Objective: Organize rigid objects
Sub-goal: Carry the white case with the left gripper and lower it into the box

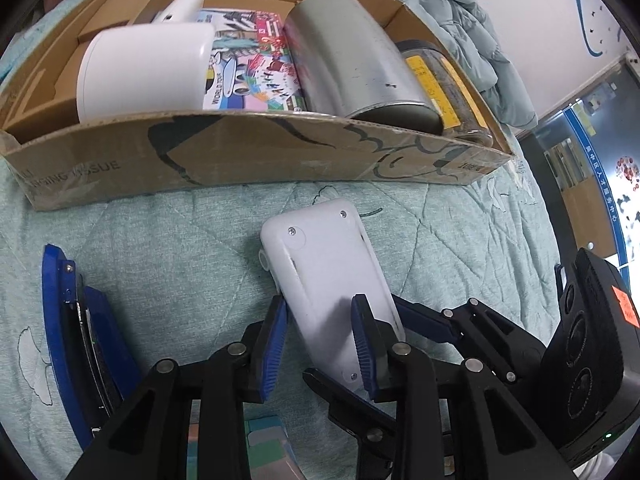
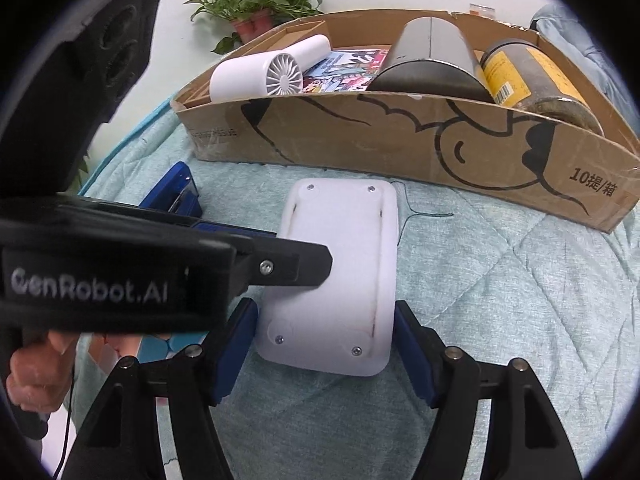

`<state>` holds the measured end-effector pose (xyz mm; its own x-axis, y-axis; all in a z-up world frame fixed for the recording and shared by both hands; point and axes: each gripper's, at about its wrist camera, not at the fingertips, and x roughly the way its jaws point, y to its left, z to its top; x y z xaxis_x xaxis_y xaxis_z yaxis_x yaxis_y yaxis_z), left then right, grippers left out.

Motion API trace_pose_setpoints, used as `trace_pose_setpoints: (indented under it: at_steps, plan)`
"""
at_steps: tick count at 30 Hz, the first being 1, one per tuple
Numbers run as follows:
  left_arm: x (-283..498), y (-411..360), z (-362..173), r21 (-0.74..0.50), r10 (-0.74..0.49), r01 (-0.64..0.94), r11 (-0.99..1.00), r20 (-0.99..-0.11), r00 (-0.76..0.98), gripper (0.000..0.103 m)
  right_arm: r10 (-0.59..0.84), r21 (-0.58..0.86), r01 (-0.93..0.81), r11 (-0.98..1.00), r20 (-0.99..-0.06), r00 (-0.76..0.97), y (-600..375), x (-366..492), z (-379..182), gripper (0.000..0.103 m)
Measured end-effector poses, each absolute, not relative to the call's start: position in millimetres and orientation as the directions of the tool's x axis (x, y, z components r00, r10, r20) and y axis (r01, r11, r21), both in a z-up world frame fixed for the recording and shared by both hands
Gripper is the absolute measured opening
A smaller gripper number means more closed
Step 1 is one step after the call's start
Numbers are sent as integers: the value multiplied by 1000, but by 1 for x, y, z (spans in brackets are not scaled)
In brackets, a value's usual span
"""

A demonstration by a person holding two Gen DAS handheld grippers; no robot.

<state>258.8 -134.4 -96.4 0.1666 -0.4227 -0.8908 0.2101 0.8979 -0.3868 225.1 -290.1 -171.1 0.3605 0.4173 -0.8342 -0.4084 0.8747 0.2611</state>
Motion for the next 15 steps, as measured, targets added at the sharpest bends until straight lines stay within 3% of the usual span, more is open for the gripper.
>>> trace_pose_setpoints:
  at_steps: [6, 15]
  plan:
    - [253, -134, -74, -359, -412, 238, 902, -881, 234, 26, 438, 292, -383, 876, -813, 382, -290, 229, -161, 67]
    - [262, -126, 3, -313, -409, 288, 905, -826, 389, 26, 473, 299, -390, 871, -726, 499, -293, 240, -104, 68]
